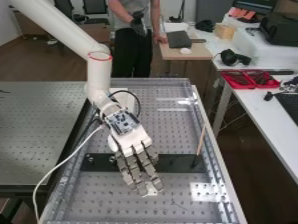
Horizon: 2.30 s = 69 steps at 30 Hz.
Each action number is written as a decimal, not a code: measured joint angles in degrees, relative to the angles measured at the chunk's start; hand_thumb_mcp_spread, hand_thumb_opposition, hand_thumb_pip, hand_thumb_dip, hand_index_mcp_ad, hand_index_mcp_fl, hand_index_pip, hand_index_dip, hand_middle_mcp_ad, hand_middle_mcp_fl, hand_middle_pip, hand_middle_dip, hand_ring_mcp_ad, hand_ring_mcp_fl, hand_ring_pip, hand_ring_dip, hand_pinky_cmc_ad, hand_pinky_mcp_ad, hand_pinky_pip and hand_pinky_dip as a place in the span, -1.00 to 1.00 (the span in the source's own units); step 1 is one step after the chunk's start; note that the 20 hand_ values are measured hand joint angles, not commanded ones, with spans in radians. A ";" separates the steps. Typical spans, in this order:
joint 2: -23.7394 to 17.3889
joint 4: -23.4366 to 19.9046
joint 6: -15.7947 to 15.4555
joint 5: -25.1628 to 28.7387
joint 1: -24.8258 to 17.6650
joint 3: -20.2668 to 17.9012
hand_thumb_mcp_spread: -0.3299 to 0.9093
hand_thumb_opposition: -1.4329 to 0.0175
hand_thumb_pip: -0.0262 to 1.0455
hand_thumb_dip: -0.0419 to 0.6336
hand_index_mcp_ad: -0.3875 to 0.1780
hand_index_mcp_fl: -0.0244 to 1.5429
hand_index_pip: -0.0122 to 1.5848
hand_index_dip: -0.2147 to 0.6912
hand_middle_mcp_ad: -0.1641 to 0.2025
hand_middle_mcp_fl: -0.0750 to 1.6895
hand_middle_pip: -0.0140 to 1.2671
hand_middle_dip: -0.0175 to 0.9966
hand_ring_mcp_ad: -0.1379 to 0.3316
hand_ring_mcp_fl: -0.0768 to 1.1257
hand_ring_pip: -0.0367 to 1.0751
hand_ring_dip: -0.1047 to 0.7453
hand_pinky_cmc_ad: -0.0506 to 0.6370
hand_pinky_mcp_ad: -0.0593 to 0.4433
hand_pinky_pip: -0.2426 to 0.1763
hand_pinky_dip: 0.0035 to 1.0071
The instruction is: Grab the pcb board and place it in the clear container
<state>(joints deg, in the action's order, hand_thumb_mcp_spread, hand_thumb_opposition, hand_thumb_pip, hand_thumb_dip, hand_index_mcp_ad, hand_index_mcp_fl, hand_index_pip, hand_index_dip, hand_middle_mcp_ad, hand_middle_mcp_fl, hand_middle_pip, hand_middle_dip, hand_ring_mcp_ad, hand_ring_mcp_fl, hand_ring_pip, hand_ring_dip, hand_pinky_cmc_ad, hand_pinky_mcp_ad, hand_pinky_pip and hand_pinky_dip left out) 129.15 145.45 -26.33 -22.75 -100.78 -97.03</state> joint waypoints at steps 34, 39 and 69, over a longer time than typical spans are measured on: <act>-14.12 -7.00 -9.78 -17.98 -2.48 -3.94 0.23 -0.29 0.14 -0.17 0.30 -0.49 0.91 -0.21 0.39 -0.70 -0.75 -0.69 0.40 -0.87 -0.71 -0.82 0.05 -0.15 -0.28 0.04; -14.82 -1.66 -7.54 -26.14 -2.93 -2.70 0.23 -0.29 0.14 -0.17 0.30 -0.49 0.91 -0.21 0.41 -0.70 -0.76 -0.69 0.39 -0.85 -0.71 -0.82 0.05 -0.15 -0.28 0.02; -9.68 8.70 3.00 -54.84 -4.30 2.61 0.24 -0.25 0.14 -0.17 0.29 -0.50 0.89 -0.21 0.30 -0.70 -0.76 -0.69 0.38 -0.85 -0.72 -0.81 0.05 -0.17 -0.28 -0.20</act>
<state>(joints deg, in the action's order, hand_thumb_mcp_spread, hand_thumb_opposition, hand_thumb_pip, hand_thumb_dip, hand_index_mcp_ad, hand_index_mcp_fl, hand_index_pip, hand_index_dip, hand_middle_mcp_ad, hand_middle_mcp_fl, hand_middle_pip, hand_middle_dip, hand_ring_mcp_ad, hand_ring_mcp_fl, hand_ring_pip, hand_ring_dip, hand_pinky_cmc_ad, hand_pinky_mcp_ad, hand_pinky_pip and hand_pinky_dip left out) 119.47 154.14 -23.33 -77.59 -105.08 -94.42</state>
